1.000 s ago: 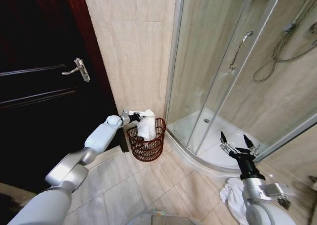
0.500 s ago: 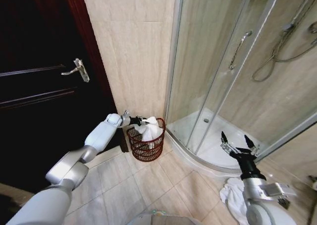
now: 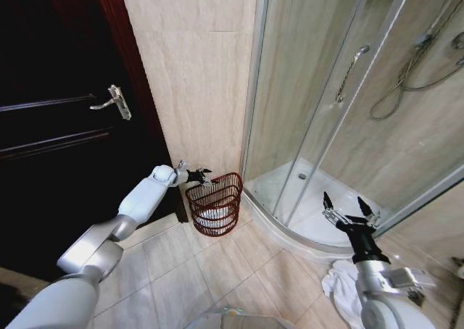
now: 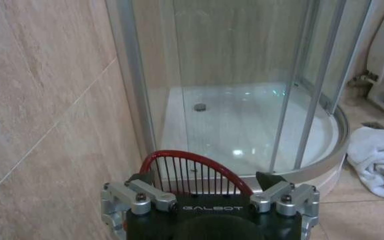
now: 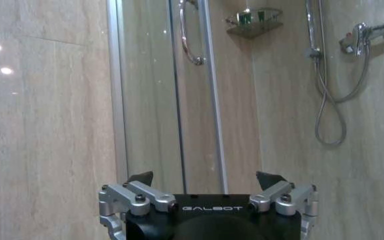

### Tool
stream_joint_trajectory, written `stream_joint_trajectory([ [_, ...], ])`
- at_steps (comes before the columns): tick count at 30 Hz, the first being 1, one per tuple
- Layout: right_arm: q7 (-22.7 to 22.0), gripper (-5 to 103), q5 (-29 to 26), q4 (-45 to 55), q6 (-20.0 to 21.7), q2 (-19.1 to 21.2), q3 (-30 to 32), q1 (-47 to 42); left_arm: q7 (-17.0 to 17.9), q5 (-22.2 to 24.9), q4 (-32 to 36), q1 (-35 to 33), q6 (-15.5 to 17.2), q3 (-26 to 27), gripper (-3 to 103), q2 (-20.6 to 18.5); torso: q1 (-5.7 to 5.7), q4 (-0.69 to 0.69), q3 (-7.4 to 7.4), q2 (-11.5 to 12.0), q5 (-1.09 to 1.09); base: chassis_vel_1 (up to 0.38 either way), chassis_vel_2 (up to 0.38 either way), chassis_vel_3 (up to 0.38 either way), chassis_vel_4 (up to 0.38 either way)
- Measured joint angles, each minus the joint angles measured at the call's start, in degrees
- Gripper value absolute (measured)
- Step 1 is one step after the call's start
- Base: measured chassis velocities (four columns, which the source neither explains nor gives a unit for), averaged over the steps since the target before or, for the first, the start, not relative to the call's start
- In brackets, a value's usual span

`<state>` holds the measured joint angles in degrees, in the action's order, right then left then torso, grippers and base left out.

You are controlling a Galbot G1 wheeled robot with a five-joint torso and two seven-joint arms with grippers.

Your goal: Discard the used towel into the hamper.

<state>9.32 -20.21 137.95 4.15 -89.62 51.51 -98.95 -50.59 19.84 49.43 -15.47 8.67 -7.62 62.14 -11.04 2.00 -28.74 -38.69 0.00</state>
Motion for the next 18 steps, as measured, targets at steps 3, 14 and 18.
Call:
stream_joint_trajectory([
  [3, 0.0, 100, -0.1, 0.1, 0.0, 0.0, 0.0, 0.0, 0.1, 0.0, 0.1, -0.1, 0.4, 0.0, 100, 0.0, 0.0, 0.0, 0.0, 0.0, 0.0, 0.0, 0.0, 0.0, 0.0],
  [14, 0.0, 100, -0.1, 0.5, 0.4, -0.3, 0.1, -0.1, 1.4, 0.5, 1.4, -0.6, 1.9, 0.1, 100, -0.4, 0.0, 0.0, 0.0, 0.0, 0.0, 0.0, 0.0, 0.0, 0.0],
  [18, 0.0, 100, -0.1, 0.6, 0.5, -0.3, 0.0, 0.0, 4.7, 1.9, 2.8, -1.7, 1.9, 0.6, 100, -0.5, 0.0, -0.01, 0.0, 0.0, 0.01, 0.0, 0.0, 0.0, 0.0],
])
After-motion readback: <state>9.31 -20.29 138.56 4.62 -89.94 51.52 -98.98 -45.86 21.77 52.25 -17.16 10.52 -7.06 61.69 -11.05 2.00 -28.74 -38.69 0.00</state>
